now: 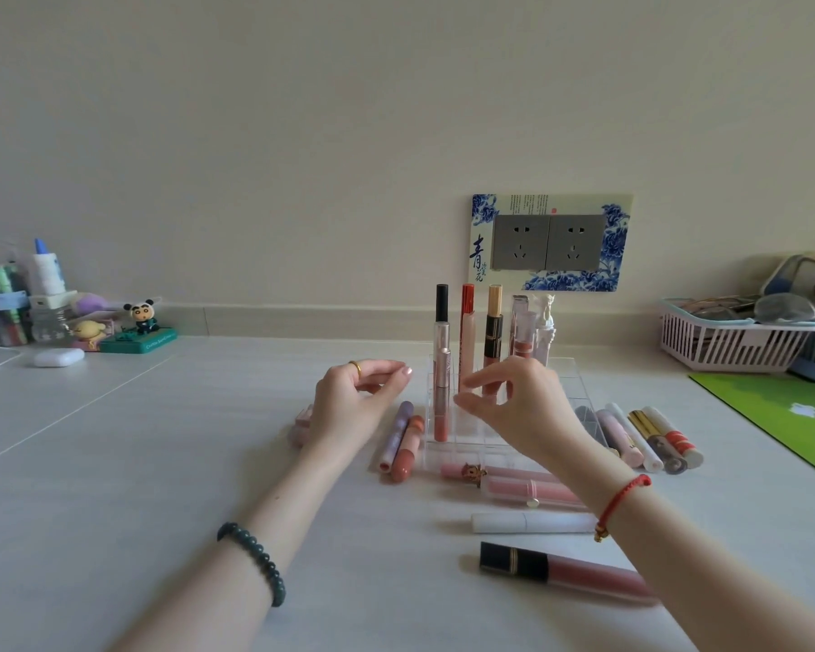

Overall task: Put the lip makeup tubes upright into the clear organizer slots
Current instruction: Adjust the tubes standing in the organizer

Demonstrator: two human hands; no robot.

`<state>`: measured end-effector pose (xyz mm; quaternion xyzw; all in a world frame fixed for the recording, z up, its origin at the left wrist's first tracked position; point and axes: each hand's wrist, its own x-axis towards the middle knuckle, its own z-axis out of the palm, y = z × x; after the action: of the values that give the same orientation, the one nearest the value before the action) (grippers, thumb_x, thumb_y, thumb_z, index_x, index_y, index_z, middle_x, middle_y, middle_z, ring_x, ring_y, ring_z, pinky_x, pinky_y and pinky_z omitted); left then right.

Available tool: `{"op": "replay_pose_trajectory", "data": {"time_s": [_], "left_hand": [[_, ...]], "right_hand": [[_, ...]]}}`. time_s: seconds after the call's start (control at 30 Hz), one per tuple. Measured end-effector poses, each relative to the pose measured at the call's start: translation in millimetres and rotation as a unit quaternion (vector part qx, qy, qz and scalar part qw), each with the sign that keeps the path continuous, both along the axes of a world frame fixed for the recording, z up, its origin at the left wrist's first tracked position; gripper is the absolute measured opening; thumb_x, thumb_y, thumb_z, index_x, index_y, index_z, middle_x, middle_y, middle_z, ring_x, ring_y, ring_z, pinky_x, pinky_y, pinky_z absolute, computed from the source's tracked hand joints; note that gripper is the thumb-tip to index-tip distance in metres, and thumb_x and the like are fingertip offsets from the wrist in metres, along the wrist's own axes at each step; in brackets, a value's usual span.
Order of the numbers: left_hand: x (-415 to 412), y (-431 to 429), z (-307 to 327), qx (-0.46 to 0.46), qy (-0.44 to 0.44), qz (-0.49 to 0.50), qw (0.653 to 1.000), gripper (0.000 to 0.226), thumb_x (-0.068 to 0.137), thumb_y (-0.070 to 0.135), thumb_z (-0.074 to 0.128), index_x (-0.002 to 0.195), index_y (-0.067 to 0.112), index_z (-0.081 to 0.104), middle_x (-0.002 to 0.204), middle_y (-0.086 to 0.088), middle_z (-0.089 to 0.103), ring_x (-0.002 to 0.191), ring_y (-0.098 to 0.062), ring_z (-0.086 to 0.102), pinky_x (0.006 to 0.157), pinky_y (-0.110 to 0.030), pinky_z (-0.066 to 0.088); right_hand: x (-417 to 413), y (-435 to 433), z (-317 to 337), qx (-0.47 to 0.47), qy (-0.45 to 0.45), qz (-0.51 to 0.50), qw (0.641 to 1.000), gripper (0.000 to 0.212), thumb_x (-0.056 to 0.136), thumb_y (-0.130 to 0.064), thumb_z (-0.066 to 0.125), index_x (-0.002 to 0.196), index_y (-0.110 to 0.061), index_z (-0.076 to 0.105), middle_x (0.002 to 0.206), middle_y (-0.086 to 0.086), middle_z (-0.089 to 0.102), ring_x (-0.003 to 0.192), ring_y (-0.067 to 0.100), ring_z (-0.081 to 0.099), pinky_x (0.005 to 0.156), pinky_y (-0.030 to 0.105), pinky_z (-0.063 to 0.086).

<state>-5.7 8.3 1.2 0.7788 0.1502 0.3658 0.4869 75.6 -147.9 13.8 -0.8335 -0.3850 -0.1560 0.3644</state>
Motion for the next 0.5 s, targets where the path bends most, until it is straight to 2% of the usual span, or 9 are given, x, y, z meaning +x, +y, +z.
{"op": "replay_pose_trajectory", "data": {"time_s": [0.1, 0.17, 0.23, 0.3, 0.37, 0.4, 0.5], "left_hand": [[-6.0, 12.0, -1.3, -0.011, 0.001, 0.021, 1.0, 0.002, 0.08, 0.03, 0.066, 0.079, 0.03, 0.068, 0.08, 0.008, 0.069, 0.06, -0.013, 0.059, 0.058, -0.024, 0.049], [-9.2, 20.9, -3.6, 0.006, 0.018, 0.038, 0.999, 0.004, 0.08, 0.027, 0.066, 0.084, 0.027, 0.069, 0.079, 0.009, 0.068, 0.066, -0.009, 0.062, 0.06, -0.015, 0.049], [-12.0, 26.6, -7.0, 0.048, 0.062, 0.059, 0.995, 0.014, 0.08, 0.027, 0.067, 0.092, 0.02, 0.07, 0.075, 0.009, 0.066, 0.066, -0.004, 0.064, 0.063, -0.013, 0.048], [-14.3, 26.7, -9.9, 0.101, 0.115, 0.066, 0.986, 0.021, 0.08, 0.026, 0.066, 0.098, 0.016, 0.069, 0.075, 0.005, 0.069, 0.075, -0.015, 0.067, 0.075, -0.026, 0.051], [-15.2, 23.0, -10.5, 0.152, 0.155, 0.062, 0.974, 0.024, 0.08, 0.026, 0.064, 0.1, 0.015, 0.069, 0.077, -0.001, 0.073, 0.08, -0.023, 0.068, 0.081, -0.03, 0.05], [-15.8, 20.5, -9.8, 0.174, 0.169, 0.058, 0.968, 0.024, 0.08, 0.027, 0.064, 0.101, 0.016, 0.069, 0.08, -0.003, 0.074, 0.08, -0.023, 0.068, 0.08, -0.028, 0.049], [-18.2, 12.8, -5.1, 0.261, 0.18, 0.058, 0.947, 0.026, 0.08, 0.033, 0.063, 0.103, 0.02, 0.068, 0.095, 0.004, 0.073, 0.09, -0.016, 0.065, 0.082, -0.021, 0.042]], "right_hand": [[-0.6, -12.2, 5.7, 0.007, -0.007, -0.005, 1.0, 0.026, 0.078, -0.027, 0.067, 0.1, -0.015, 0.069, 0.082, -0.007, 0.062, 0.059, -0.006, 0.045, 0.053, 0.001, 0.038], [-1.1, -19.8, 8.7, 0.003, -0.001, -0.002, 1.0, 0.023, 0.077, -0.026, 0.067, 0.097, -0.014, 0.07, 0.073, -0.012, 0.057, 0.054, -0.004, 0.044, 0.051, 0.0, 0.037], [-1.5, -26.4, 10.5, -0.014, 0.012, 0.001, 1.0, 0.021, 0.078, -0.024, 0.067, 0.096, -0.015, 0.07, 0.071, -0.012, 0.056, 0.049, -0.001, 0.041, 0.048, 0.002, 0.037], [-1.4, -32.1, 10.4, -0.027, 0.019, 0.007, 0.999, 0.019, 0.078, -0.024, 0.067, 0.094, -0.016, 0.071, 0.069, -0.013, 0.057, 0.048, 0.001, 0.044, 0.049, 0.003, 0.038], [-1.7, -37.9, 9.6, -0.039, 0.016, 0.016, 0.999, 0.017, 0.078, -0.025, 0.067, 0.092, -0.016, 0.071, 0.065, -0.018, 0.054, 0.052, -0.003, 0.05, 0.051, 0.003, 0.038], [-2.4, -41.4, 9.3, -0.049, 0.015, 0.02, 0.999, 0.017, 0.078, -0.025, 0.066, 0.092, -0.016, 0.071, 0.064, -0.02, 0.053, 0.052, -0.006, 0.05, 0.051, 0.003, 0.038], [-4.2, -56.1, 7.5, -0.074, 0.01, 0.02, 0.997, 0.016, 0.078, -0.027, 0.066, 0.092, -0.02, 0.07, 0.063, -0.02, 0.051, 0.052, 0.001, 0.048, 0.056, 0.004, 0.039]]}}
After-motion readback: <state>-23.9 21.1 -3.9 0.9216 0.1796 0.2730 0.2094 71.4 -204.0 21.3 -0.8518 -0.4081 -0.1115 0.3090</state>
